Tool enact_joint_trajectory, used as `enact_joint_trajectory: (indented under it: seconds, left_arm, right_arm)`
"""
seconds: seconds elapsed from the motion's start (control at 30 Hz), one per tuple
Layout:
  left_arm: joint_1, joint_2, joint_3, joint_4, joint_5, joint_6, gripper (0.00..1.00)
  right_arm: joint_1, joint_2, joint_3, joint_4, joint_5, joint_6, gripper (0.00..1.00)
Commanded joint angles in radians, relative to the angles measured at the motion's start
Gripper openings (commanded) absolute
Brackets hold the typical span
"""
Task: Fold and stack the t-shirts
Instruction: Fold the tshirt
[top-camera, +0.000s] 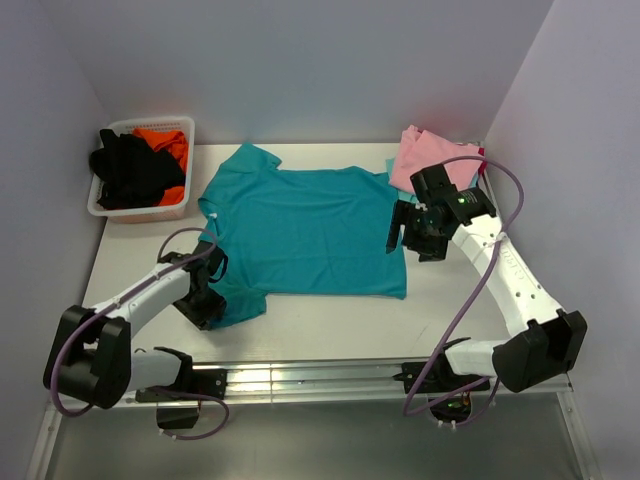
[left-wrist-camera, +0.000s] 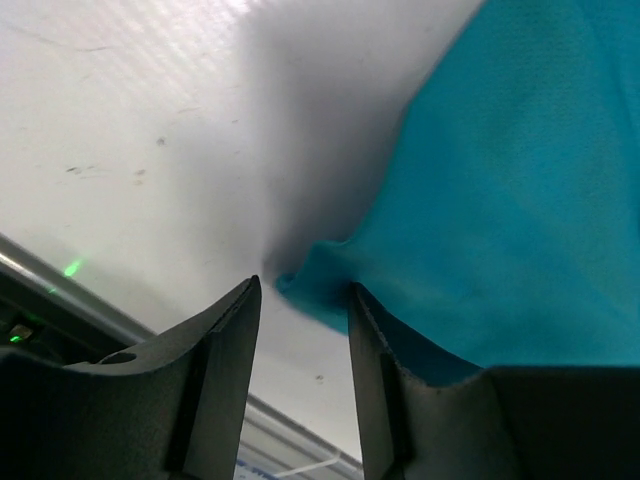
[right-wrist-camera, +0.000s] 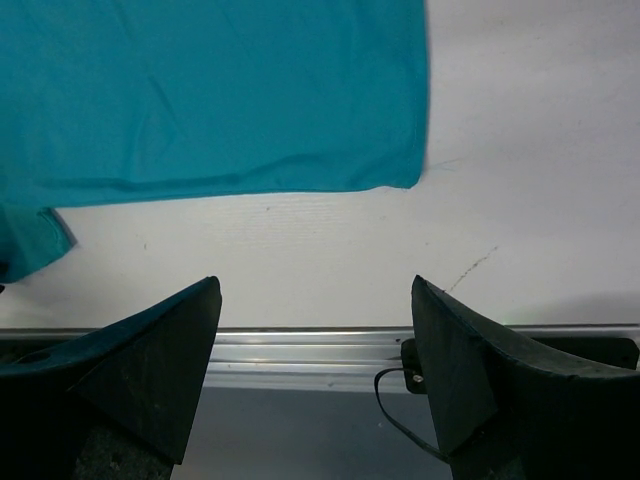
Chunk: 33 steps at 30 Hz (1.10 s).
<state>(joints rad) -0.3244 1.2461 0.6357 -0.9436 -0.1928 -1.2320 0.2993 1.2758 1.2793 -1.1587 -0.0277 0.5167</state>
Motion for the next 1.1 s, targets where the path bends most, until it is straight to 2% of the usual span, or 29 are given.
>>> enact_joint_trajectory:
  seconds: [0.0, 0.17, 0.2, 0.27, 0.3, 0.4, 0.53, 0.7, 0.9, 1.07]
  left_arm:
    - [-0.016, 0.039, -0.024, 0.087, -0.020, -0.043, 0.45]
    - [-0.025, 0.064, -0.073, 0.144, 0.004, -0.052, 0.31]
    - [-0.025, 0.065, -0.080, 0.149, 0.006, -0.050, 0.24]
    - [-0.025, 0.069, -0.077, 0.146, 0.007, -0.049, 0.15]
    - [-0.025, 0.067, -0.065, 0.143, 0.007, -0.046, 0.07]
    - [-0.025, 0.053, -0.016, 0.112, 0.003, -0.035, 0.00]
    - [-0.025, 0.038, 0.061, 0.062, -0.005, -0.020, 0.00]
    - [-0.025, 0.038, 0.171, 0.002, 0.003, 0.029, 0.00]
    - [-0.025, 0.039, 0.268, -0.035, 0.010, 0.086, 0.00]
    - [-0.025, 0.039, 0.286, -0.047, 0.010, 0.124, 0.00]
  right_arm:
    - [0.001, 0.000, 0.057, -0.027, 0.000, -0.021, 0.84]
    - [0.001, -0.003, 0.042, -0.038, 0.012, -0.033, 0.84]
    - [0.001, -0.007, 0.029, -0.038, 0.015, -0.035, 0.84]
    - [0.001, -0.027, -0.021, -0.027, 0.011, -0.030, 0.84]
    - [0.001, -0.033, -0.073, -0.019, 0.006, -0.023, 0.84]
    - [0.001, -0.067, -0.173, 0.031, -0.040, 0.003, 0.83]
    - [0.001, -0.090, -0.343, 0.138, -0.055, 0.037, 0.82]
    - [0.000, -0.053, -0.440, 0.270, -0.049, 0.088, 0.80]
    - [-0.014, 0.085, -0.457, 0.415, -0.015, 0.112, 0.74]
    - [-0.029, 0.183, -0.431, 0.473, 0.008, 0.123, 0.73]
